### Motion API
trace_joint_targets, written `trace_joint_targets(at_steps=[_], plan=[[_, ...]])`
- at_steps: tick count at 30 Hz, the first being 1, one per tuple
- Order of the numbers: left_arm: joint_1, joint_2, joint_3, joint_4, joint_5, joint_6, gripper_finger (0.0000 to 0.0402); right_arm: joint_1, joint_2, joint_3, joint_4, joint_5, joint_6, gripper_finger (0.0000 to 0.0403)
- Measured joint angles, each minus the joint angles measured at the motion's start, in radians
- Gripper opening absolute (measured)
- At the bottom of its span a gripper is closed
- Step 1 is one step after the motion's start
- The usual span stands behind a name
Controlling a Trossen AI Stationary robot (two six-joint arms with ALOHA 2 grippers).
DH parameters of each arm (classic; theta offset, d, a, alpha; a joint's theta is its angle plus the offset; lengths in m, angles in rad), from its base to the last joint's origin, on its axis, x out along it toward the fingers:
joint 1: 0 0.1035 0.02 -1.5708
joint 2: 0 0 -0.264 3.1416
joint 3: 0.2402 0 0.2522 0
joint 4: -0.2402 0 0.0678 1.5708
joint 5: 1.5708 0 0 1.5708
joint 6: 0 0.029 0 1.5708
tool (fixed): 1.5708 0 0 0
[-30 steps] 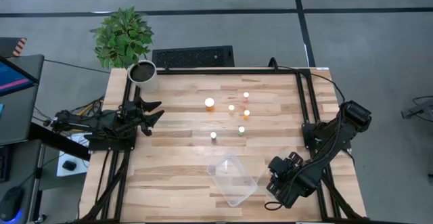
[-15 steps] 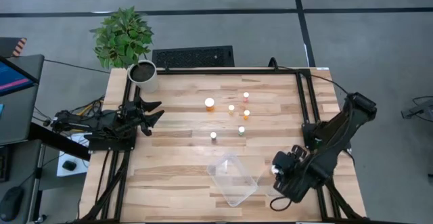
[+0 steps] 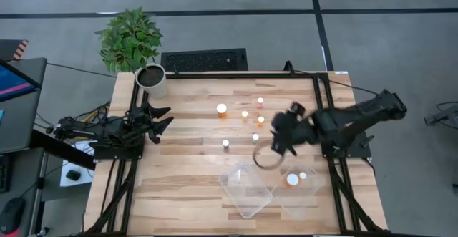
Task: Pick and place medicine bottles into bin by pill shape (circle, oval)
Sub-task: Put the transparent pill bottle into the right transparent bin
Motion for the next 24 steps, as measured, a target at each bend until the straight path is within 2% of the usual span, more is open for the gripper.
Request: trace_joint_targets(at_steps=[6,11,14,19,24], plan=[[0.000,0.000,0.000,0.000,0.001,0.000,0.0235,-0.253,0.071,0.000,0.313,-0.205,-0.341,0.0260],[0.000,0.001,0.000,-0.011,0.003,-0.003,0.0235,-0.358,0.181,-0.002,0.436,-0.463,-0.453,0.0260],[0.000,0.005,-0.001,-0.019,0.010,-0.014,0.0235,-0.359,0.267,-0.001,0.525,-0.559,-0.498,0.0260],[0.000,0.014,-0.001,-0.025,0.020,-0.018,0.0235,-0.315,0.415,-0.001,0.684,-0.621,-0.592,0.0260],[0.000,0.013,-0.001,-0.026,0.020,-0.020,0.0235,-0.269,0.526,0.042,0.720,-0.631,-0.624,0.0260]])
